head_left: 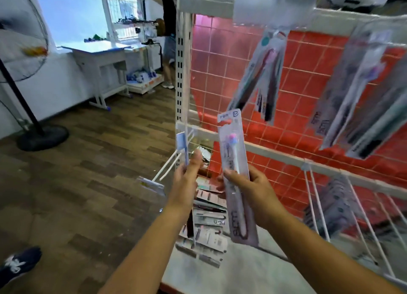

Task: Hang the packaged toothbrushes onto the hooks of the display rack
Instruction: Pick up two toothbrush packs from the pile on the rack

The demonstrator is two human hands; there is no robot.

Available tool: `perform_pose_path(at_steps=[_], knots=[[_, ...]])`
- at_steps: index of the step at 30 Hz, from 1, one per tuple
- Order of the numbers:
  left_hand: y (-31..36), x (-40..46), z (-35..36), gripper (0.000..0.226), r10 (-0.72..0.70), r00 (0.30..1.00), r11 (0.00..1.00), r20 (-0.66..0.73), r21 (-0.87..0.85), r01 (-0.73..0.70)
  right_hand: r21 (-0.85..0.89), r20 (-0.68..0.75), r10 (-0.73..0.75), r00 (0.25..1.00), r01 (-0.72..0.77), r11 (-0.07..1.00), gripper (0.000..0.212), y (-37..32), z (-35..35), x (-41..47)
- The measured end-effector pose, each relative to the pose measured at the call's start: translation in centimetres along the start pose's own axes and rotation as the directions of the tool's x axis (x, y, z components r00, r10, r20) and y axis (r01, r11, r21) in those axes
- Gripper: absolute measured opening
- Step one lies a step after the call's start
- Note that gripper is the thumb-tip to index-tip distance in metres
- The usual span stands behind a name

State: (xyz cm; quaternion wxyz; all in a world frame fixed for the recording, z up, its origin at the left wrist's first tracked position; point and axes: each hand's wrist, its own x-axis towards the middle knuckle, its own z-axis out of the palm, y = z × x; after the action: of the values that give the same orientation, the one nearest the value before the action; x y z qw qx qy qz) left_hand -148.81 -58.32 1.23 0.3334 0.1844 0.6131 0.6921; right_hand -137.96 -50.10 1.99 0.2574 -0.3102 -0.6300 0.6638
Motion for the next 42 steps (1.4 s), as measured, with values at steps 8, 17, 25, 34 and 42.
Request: perform_pose_path(at_steps=[8, 17, 25, 34, 42], knots=[[2.4, -0.7, -0.9, 0.065, 0.034, 0.982, 0.991, 0.184, 0.125, -0.057, 0.268, 0.095, 0.042, 0.995, -0.066, 0.961, 0.018, -3.0, -0.9, -1.1], [3.1, -1.1, -0.3, 0.026, 0.131, 0.959, 0.991, 0.252, 0.001, -0.136, 0.283, 0.07, -0.001, 0.998, -0.019, 0.959, 0.03, -4.1, -1.8, -1.8], [3.6, -1.0, 0.7, 0.024, 0.196, 0.941, 0.979, 0.276, -0.008, -0.202, 0.256, 0.01, -0.027, 1.0, 0.024, 0.966, 0.032, -4.1, -4.0, -2.7], [3.1, -1.7, 2.9, 0.018, 0.186, 0.928, 0.981, 0.322, -0.105, -0.161, 0.286, -0.051, -0.044, 0.998, 0.057, 0.957, 0.029, -4.3, -6.7, -4.2], [2.4, -2.4, 4.8, 0.021, 0.161, 0.923, 0.983, 0.349, -0.14, -0.118, 0.292, -0.07, -0.043, 0.997, 0.061, 0.954, 0.023, -3.9, -8.5, -5.6]])
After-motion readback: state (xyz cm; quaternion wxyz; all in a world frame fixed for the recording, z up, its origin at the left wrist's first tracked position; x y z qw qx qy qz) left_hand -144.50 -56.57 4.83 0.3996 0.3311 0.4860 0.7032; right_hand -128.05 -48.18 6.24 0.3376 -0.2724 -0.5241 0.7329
